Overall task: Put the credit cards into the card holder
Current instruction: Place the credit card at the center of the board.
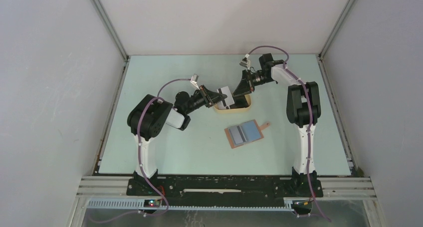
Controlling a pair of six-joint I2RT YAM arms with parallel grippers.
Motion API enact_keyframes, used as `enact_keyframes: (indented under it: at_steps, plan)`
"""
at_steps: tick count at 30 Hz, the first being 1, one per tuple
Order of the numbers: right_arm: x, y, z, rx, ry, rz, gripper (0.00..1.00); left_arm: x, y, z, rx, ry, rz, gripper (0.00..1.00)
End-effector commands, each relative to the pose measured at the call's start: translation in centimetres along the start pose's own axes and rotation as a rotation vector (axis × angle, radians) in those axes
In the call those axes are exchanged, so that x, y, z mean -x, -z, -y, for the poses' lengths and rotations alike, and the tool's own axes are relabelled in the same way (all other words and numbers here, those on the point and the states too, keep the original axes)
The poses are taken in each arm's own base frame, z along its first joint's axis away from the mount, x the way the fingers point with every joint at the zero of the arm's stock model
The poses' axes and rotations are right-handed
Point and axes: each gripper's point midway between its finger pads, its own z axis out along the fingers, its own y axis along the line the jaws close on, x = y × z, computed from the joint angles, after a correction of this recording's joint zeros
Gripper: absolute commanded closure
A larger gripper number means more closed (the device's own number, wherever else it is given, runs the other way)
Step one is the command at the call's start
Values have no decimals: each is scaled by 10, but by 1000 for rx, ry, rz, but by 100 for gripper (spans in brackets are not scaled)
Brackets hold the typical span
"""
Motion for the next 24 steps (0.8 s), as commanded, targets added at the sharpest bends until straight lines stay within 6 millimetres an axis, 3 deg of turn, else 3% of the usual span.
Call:
enact_keyframes:
  at_steps: [1,24]
  plan:
    - [13,2,-18,-3,78,5,67,9,-3,21,-73,-52,10,100]
    - [9,-2,-4,-52,55,-13,73,9,-3,24,-85,-53,7,100]
